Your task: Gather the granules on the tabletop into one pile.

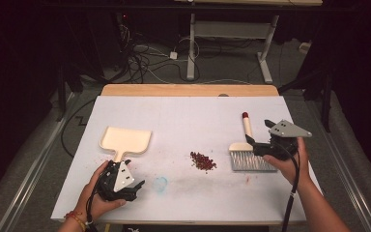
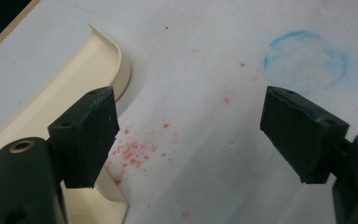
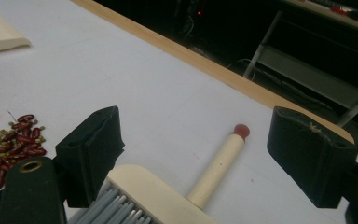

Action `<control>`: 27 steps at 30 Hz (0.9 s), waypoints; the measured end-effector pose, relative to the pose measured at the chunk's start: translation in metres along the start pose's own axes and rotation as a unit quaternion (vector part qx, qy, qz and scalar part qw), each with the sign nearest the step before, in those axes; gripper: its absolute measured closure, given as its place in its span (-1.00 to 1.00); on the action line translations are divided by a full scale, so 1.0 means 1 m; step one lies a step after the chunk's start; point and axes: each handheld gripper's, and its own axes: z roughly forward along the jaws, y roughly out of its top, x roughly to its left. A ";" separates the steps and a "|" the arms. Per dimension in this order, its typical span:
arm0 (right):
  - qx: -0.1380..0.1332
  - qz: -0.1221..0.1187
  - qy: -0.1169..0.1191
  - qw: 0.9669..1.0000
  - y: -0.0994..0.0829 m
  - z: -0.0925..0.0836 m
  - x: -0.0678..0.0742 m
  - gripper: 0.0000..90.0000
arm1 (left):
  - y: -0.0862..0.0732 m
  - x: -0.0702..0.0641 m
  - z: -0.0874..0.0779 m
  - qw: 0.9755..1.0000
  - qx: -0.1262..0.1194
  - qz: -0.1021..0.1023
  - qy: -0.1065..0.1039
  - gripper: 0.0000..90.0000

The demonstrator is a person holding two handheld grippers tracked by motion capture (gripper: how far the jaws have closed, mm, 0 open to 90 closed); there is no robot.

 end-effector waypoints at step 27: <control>-0.051 -0.034 0.001 0.998 -0.047 -0.048 0.044 -0.59 | -0.001 0.002 -0.002 1.000 -0.010 -0.014 0.007 -0.58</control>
